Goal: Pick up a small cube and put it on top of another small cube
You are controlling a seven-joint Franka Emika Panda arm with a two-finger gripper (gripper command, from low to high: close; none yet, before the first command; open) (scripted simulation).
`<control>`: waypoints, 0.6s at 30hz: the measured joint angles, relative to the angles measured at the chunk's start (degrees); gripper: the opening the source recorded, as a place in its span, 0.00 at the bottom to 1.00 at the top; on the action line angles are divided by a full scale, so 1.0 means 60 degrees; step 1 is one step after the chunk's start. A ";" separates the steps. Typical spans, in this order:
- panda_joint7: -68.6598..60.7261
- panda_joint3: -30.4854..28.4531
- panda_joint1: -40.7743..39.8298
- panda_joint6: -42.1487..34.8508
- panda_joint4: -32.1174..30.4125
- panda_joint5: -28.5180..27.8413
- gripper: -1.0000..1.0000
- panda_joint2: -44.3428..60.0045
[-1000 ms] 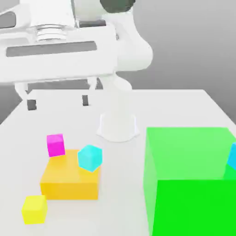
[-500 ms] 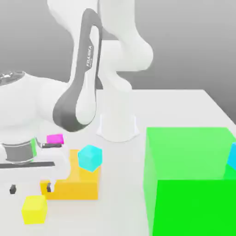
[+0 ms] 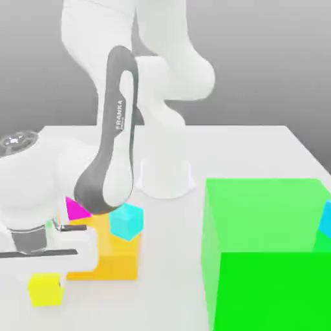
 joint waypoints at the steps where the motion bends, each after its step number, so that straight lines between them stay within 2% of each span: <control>1: 0.0178 -0.0106 0.0014 -0.0189 -0.0149 -0.0094 0.00 -0.0315; 9: 0.2091 -0.0701 -0.0419 -0.1372 -0.1597 -0.1092 0.00 -0.2899; 18: 0.4826 -0.0222 -0.1989 -0.2528 -0.3312 -0.2962 0.00 -0.5972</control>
